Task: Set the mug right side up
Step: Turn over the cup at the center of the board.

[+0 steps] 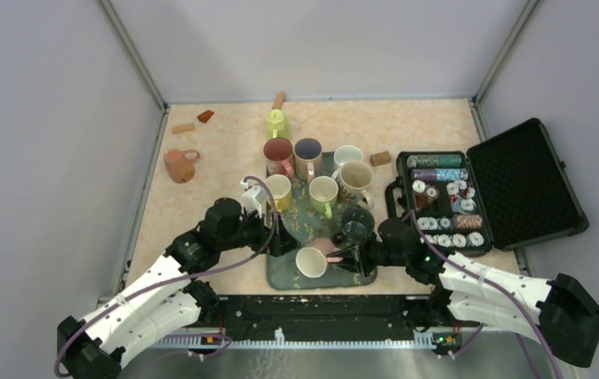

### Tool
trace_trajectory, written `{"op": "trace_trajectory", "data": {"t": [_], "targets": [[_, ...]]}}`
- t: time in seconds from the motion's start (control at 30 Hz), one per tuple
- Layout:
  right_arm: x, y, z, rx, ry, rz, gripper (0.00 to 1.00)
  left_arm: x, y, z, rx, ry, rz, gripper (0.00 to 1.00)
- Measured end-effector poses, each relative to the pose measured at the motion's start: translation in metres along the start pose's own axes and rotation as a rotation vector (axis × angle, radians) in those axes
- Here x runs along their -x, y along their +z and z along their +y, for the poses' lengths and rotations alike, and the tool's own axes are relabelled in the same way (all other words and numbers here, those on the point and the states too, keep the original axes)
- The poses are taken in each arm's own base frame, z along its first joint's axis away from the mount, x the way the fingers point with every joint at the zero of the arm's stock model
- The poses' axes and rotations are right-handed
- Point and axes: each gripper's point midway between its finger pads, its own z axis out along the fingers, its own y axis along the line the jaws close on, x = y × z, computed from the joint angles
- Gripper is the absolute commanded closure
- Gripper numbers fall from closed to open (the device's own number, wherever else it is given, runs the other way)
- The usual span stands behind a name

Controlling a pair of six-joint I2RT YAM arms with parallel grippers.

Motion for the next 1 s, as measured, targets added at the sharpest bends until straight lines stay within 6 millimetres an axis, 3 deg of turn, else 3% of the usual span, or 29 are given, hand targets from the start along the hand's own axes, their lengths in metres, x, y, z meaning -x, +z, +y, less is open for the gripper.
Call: {"op": "trace_trajectory", "data": {"t": [0.2, 0.47, 0.63, 0.8, 1.0], "targets": [[0.000, 0.002, 0.001, 0.001, -0.001, 0.000, 1.00, -0.021, 0.007, 0.013, 0.011, -0.014, 0.037, 0.06], [0.000, 0.002, 0.001, 0.001, -0.001, 0.001, 1.00, -0.043, 0.008, 0.032, 0.031, -0.033, 0.030, 0.02], [0.000, 0.002, 0.002, 0.000, -0.001, 0.001, 1.00, -0.036, 0.002, 0.020, -0.014, 0.013, -0.035, 0.02], [-0.001, 0.003, 0.006, -0.018, 0.008, -0.017, 1.00, -0.031, 0.004, 0.026, 0.044, 0.012, -0.041, 0.02], [-0.007, 0.000, 0.019, -0.075, 0.030, -0.065, 1.00, 0.003, 0.001, 0.026, 0.183, -0.005, -0.054, 0.02]]}}
